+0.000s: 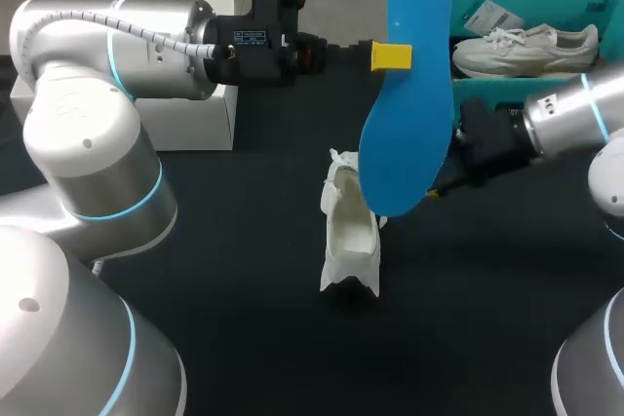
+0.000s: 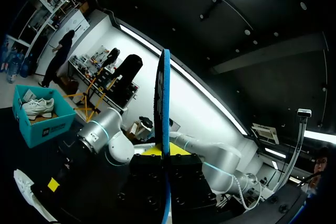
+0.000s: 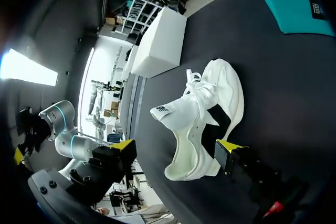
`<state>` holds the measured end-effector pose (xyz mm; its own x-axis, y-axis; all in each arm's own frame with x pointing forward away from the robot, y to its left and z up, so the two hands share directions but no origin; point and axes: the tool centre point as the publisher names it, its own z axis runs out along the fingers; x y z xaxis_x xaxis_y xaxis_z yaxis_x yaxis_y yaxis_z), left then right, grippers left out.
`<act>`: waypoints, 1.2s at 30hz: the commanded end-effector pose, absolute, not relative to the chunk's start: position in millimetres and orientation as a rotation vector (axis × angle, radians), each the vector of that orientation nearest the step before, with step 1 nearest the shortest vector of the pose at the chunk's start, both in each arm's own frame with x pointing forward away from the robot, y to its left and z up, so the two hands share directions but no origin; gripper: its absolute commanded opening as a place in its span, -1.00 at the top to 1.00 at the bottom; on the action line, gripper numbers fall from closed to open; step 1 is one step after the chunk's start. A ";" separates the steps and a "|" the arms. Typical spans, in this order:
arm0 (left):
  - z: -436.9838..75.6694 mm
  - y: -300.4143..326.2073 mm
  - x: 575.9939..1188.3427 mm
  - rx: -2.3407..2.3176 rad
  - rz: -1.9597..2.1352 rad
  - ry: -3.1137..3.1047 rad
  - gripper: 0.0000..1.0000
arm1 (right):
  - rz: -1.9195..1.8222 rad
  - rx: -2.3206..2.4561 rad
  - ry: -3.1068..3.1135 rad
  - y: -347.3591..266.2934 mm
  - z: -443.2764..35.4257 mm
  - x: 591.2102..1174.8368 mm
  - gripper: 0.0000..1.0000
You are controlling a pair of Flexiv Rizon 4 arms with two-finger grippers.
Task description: Take the shoe out of the shoebox, open the shoe tongue, remove and reinsert the insole, then place the shoe into the shoebox
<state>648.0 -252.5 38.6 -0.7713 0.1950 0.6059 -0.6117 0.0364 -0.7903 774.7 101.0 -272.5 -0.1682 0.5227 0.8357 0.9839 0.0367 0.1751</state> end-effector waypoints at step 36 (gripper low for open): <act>38.0 -253.7 648.1 0.422 1.797 -1.739 1.00 | -1.401 -1.252 -1.400 60.8 -156.9 782.3 -1.00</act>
